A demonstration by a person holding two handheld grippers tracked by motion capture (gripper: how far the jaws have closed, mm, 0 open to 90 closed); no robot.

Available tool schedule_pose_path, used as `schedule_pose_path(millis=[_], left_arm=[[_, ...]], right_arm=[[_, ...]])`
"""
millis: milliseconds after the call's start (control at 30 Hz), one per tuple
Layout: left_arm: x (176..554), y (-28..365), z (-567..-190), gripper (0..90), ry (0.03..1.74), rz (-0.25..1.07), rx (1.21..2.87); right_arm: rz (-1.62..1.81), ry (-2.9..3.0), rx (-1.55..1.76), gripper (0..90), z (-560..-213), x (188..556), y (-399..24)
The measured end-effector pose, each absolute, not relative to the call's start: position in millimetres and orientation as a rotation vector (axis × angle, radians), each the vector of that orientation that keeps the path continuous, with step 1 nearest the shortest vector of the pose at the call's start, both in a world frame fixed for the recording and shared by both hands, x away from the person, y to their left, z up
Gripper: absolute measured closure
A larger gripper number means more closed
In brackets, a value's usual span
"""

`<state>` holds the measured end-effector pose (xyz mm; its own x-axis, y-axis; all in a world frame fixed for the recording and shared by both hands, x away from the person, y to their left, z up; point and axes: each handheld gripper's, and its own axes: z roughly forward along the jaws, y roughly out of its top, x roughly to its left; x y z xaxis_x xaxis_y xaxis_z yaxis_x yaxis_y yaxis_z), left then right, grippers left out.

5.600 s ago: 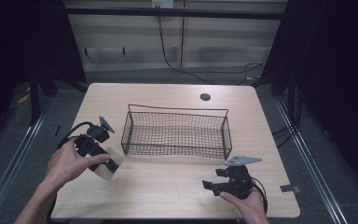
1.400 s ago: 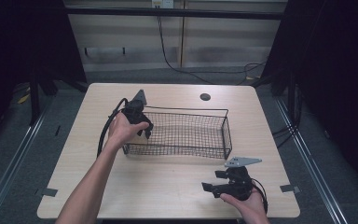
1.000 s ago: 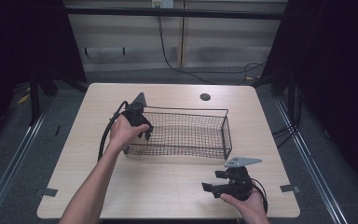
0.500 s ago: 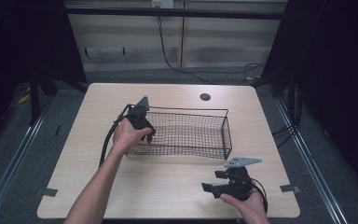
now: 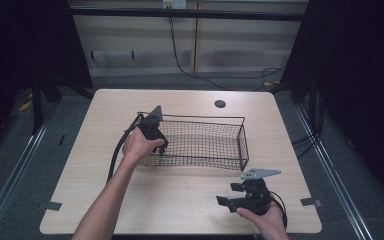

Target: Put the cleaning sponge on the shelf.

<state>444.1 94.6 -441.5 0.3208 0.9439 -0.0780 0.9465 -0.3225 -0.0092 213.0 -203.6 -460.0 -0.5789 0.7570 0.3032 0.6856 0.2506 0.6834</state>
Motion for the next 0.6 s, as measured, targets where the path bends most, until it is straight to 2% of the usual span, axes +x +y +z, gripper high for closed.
schedule_pose_path(millis=[300, 400, 500, 600], left_arm=[[445.7, 100.0, -438.2, 23.8, 1.822, -0.164, 2.430], [446.0, 100.2, -437.6, 21.2, 1.802, -0.198, 2.436], [446.0, 101.6, -434.3, 17.0, 1.800, -0.169, 2.440], [447.0, 105.3, -432.0, 18.0, 1.800, -0.163, 2.427]], right_arm=[[1.245, 2.414, 1.394, 24.4, -459.8, 212.8, -203.6], [1.245, 2.414, 1.395, 24.4, -459.9, 212.9, -203.3], [1.245, 2.415, 1.396, 24.4, -459.8, 212.9, -203.5], [1.247, 2.418, 1.393, 24.5, -460.0, 213.1, -203.4]])
